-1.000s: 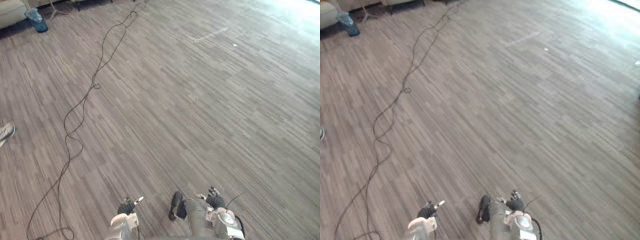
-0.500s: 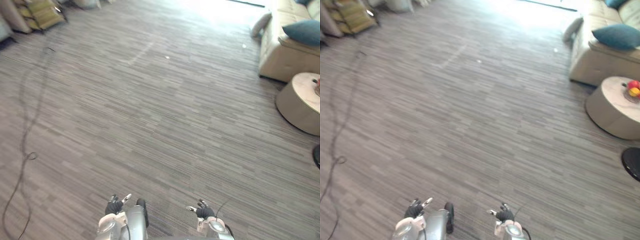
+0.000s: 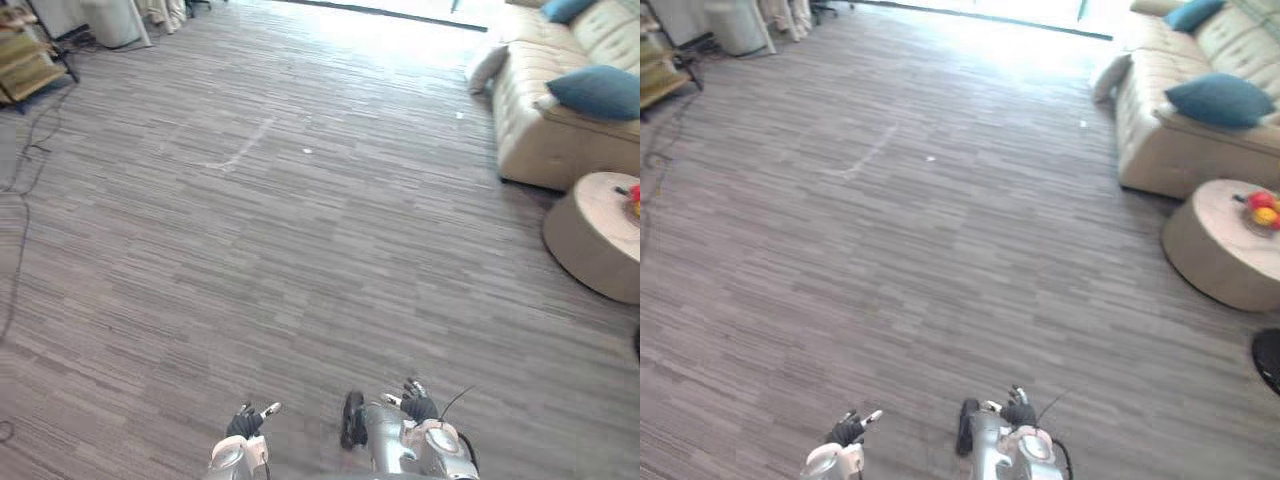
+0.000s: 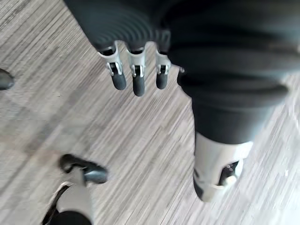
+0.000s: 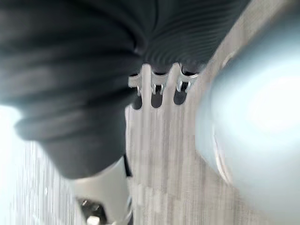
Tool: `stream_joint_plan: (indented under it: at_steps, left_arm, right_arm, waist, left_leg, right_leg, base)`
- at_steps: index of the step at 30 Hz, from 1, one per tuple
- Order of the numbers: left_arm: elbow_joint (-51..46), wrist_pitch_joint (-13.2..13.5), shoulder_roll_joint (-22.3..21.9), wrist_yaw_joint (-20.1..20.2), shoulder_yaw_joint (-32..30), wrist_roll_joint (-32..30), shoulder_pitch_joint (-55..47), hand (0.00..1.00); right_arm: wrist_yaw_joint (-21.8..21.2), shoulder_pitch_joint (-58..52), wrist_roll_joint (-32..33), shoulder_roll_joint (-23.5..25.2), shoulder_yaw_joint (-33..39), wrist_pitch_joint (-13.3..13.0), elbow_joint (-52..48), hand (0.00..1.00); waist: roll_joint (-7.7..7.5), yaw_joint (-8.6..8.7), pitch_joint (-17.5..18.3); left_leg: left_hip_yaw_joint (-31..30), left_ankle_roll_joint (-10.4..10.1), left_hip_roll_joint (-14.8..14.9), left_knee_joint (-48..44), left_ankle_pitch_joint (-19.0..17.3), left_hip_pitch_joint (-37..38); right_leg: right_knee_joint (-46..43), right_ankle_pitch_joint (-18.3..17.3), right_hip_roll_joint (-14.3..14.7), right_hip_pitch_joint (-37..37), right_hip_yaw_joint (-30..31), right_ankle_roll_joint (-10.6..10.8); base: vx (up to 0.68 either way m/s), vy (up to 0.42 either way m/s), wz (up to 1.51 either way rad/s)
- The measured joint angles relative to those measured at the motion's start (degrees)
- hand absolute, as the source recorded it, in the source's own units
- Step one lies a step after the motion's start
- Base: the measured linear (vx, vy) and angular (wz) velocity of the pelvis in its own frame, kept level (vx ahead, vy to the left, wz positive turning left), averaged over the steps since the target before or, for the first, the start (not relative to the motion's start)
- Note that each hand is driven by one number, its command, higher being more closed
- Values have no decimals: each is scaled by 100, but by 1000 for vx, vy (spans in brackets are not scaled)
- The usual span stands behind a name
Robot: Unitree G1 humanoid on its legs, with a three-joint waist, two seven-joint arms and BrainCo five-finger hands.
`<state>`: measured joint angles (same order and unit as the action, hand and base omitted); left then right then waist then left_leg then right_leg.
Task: Pick up cushions and gather them together orderly.
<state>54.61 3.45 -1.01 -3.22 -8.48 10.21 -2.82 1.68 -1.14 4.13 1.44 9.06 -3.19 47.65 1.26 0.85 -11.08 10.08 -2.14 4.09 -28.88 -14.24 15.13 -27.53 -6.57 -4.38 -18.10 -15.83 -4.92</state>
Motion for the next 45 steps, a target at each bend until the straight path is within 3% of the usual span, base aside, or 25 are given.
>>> stream_joint_plan:
  at_steps: [2, 4, 6, 8, 10, 11, 12, 13, 15, 18, 21, 25, 27, 28, 29, 32, 33, 34, 35, 38, 40, 42, 43, 44, 45]
  left_arm:
    - [-97, 0, -95, -6, -179, 6, -90, 0]
    - [-264, 4, -70, -3, -187, 8, -90, 0]
    - [-494, 28, 25, -4, -189, 14, -163, 0]
    - [-587, 85, 37, -8, -264, 12, -179, 0]
    - [-598, 124, 23, -22, -283, 17, -208, 0]
    - [-587, 127, 46, -26, -279, 18, -220, 0]
    - [-516, 123, 142, -35, -258, 17, -250, 0]
    - [-397, 106, 344, -47, -199, 18, -231, 0]
    - [-373, 104, 381, -49, -188, 19, -230, 0]
    - [-270, 70, 421, -56, 34, 17, -235, 0]
    - [-204, -1, 322, -63, 144, 20, -188, 0]
    - [-77, -9, 221, -41, 173, 6, 2, 0]
    - [-31, -9, 185, -29, 229, 4, 42, 0]
    - [20, -6, 187, -17, 277, -15, 21, 0]
    - [41, -7, 184, -16, 276, -25, 0, 0]
    - [32, -11, -13, 6, 121, -121, 43, 0]
    - [-10, -16, -83, -3, -49, -122, 75, 0]
    - [-39, -15, -156, 1, -161, -114, 53, 0]
    - [-98, -13, -177, -1, -187, -115, 53, 0]
    - [-442, 8, -35, -5, -172, -114, -3, 0]
    - [-660, 27, -68, -11, -245, -111, -67, 0]
    - [-680, 70, -143, -17, -396, -109, -70, 0]
    - [-686, 95, -134, -26, -404, -107, -97, 0]
    - [-681, 108, -76, -41, -391, -100, -162, 0]
    - [-681, 111, 26, -45, -396, -99, -197, 0]
  right_arm:
    - [17, 9, 5, -80, -137, 52, -74, 0]
    - [69, 60, 33, 39, -165, 127, -44, 0]
    - [71, 51, 41, 150, -258, 163, 152, 0]
    - [87, 100, 41, 183, -239, 157, 191, 0]
    - [107, 167, 37, 87, -230, 149, 364, 0]
    - [109, 176, 35, 71, -245, 150, 429, 0]
    - [112, 213, 34, 55, -255, 158, 621, 0]
    - [103, 202, 31, 125, -247, 157, 697, 0]
    - [101, 167, 28, 127, -243, 156, 690, 0]
    - [91, 66, 6, 74, -254, 142, 572, 0]
    - [67, -112, -188, 68, -262, 92, 122, 0]
    - [46, -32, -190, 77, -229, 22, 20, 0]
    - [49, -1, -187, 77, -107, 4, 28, 0]
    - [44, 22, -193, 54, -69, 1, 50, 0]
    - [40, 31, -193, 34, -79, 0, 62, 0]
    - [31, 55, -189, -67, -69, 43, -47, 0]
    - [29, 39, -185, -121, -132, 58, -114, 0]
    - [36, 54, -174, -156, -196, 95, -139, 0]
    - [50, 57, -172, -140, -220, 118, -128, 0]
    - [60, 55, -148, 95, -286, 177, 84, 0]
    - [67, 33, -148, 205, -306, 175, 77, 0]
    - [74, 34, -152, 185, -306, 176, 89, 0]
    - [80, 42, -154, 181, -316, 175, 121, 0]
    - [76, 57, -172, 184, -391, 174, 270, 0]
    - [73, 72, -175, 206, -435, 177, 333, 0]
  waist:
    - [285, -65, -71]
    - [329, -151, -178]
    - [47, -226, -145]
    - [29, -344, -130]
    - [61, -455, -97]
    - [52, -491, -89]
    - [-46, -551, 6]
    - [-300, -443, 113]
    - [-373, -441, 147]
    - [-337, -404, 68]
    - [-157, -275, -10]
    - [-233, -92, -58]
    - [-284, -4, -67]
    - [-313, 13, -56]
    - [-309, 13, -42]
    - [55, 44, -17]
    - [214, 23, -97]
    - [315, -33, -167]
    - [361, -77, -192]
    - [78, -163, -236]
    - [10, -319, -187]
    - [61, -424, -157]
    - [60, -443, -134]
    - [-59, -476, -5]
    - [-187, -475, 107]
  left_leg:
    - [-75, -611, 543, -2332, 878, -1033]
    - [55, -371, 807, -3451, 450, -1726]
    - [420, -144, 782, -2738, -39, -2580]
    - [507, -74, 674, -1689, -97, -2971]
    - [106, -351, 354, 999, 602, -3266]
    - [2, -410, 322, 1110, 984, -3331]
    - [-26, -64, 178, 1023, 1467, -3302]
    - [148, 265, 13, 801, 1195, -3327]
    - [218, 406, -75, 659, 994, -3253]
    - [377, 493, -304, 933, 283, -2153]
    - [430, 554, -366, 1507, 9, -954]
    - [367, 452, -346, 2075, -267, -26]
    - [327, 346, -371, 2371, -471, 381]
    - [138, 316, -400, 2470, -620, 735]
    - [70, 324, -363, 2414, -617, 787]
    - [-203, -27, 111, 31, -387, -26]
    - [-355, -441, 404, -1569, 447, -714]
    - [-318, -523, 696, -2646, 952, -1194]
    - [-216, -415, 841, -3133, 761, -1444]
    - [304, -205, 870, -2906, 27, -2431]
    - [581, -135, 739, -1235, -57, -2869]
    - [374, -267, 570, 425, 254, -3103]
    - [191, -317, 481, 1045, 724, -3158]
    - [188, -172, 305, 1028, 1348, -3100]
    - [261, 83, 162, 917, 1261, -3127]
  right_leg:
    - [279, -283, 378, 495, 165, -108]
    - [567, -546, 619, 1202, 428, -191]
    - [1268, -662, 592, 2129, 858, -139]
    - [1560, -724, 535, 2460, 1117, -37]
    - [2088, -860, 420, 3044, 1503, 238]
    - [2197, -903, 383, 3174, 1584, 294]
    - [2320, -939, 253, 3372, 1793, 392]
    - [1953, -794, -57, 3218, 1791, 627]
    - [1355, -717, -143, 3019, 1852, 762]
    - [-2309, 323, -381, 1618, 1778, 1333]
    - [-3572, -320, -465, 566, 1094, 957]
    - [-1789, -580, -459, -340, 14, 754]
    - [98, -86, -387, -397, -284, 779]
    - [656, 520, -267, -386, -101, 457]
    - [550, 690, -218, -383, -34, 307]
    - [-75, 46, -41, -183, -213, -28]
    - [36, -168, 114, 174, -211, -68]
    - [230, -311, 343, 557, -163, -119]
    - [345, -398, 456, 799, -117, -172]
    - [1069, -548, 474, 1942, 134, -79]
    - [1500, -633, 439, 2436, 478, 92]
    - [1820, -765, 407, 2851, 780, 279]
    - [1995, -886, 370, 3084, 919, 414]
    - [2066, -1026, 199, 3261, 1150, 566]
    - [2058, -1063, 36, 3287, 1240, 608]
  base:
    - [725, -79, -61]
    - [792, 9, -81]
    - [676, 24, -82]
    - [493, 81, -85]
    - [595, 201, -84]
    - [706, 307, -85]
    - [931, 405, -53]
    - [939, 414, -43]
    - [720, 314, -11]
    - [539, 232, -24]
    - [567, 174, -13]
    - [507, 17, 15]
    - [711, -118, 41]
    - [803, -172, 35]
    - [849, -219, 22]
    - [688, -219, 15]
    - [525, -138, -7]
    - [525, -102, -24]
    - [667, -39, -46]
    - [665, -41, -49]
    - [659, 26, -78]
    - [501, 128, -78]
    - [805, 321, -87]
    - [827, 332, -77]
    - [721, 283, -58]
